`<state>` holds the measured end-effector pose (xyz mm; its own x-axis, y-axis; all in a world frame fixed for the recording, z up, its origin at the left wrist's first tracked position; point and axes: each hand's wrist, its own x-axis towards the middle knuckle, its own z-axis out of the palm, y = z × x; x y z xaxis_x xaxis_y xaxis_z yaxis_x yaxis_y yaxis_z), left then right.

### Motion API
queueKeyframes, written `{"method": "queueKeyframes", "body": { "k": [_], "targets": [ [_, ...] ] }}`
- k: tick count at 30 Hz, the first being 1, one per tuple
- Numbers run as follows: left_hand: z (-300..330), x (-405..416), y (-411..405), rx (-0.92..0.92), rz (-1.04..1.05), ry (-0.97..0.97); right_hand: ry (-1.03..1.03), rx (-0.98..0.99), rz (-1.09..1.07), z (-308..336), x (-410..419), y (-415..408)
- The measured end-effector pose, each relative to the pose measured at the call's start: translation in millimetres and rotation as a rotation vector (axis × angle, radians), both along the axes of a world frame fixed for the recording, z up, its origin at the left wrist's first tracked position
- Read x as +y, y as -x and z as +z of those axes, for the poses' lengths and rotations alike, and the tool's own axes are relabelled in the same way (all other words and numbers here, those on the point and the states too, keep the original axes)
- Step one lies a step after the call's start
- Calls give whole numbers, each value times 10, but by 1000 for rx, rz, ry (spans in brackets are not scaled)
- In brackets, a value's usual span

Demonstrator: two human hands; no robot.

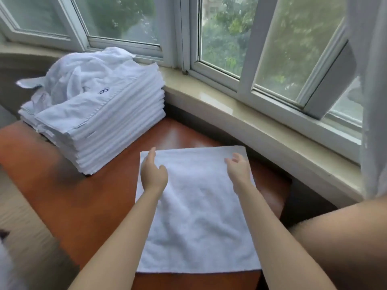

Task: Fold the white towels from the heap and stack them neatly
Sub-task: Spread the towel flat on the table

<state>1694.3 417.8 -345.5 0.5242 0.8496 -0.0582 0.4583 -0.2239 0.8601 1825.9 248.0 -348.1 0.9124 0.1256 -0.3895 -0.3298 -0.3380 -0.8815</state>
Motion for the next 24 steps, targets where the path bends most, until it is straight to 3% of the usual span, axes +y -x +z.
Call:
{"method": "queueKeyframes", "body": {
  "k": [6, 11, 14, 18, 22, 24],
  "targets": [
    [-788, -201, 223, 348, -247, -33, 121, 132, 82, -734, -11, 295],
    [-1095, -399, 550, 757, -452, -318, 417, -159, 397, -935, -178, 577],
    [-1174, -563, 850, 764, -347, -327, 683, -264, 542, -1019, -345, 826],
    [-1188, -720, 1293, 792, -292, -348, 809, -283, 501, -1082, -608, 1230],
    [-1021, -822, 1633, 571, 105, -185, 782, -226, 86, -1069, -950, 1449],
    [-991, -759, 1742, 503, 177, -17, 789, -136, -64, -1053, -1138, 1483]
  ]
}}
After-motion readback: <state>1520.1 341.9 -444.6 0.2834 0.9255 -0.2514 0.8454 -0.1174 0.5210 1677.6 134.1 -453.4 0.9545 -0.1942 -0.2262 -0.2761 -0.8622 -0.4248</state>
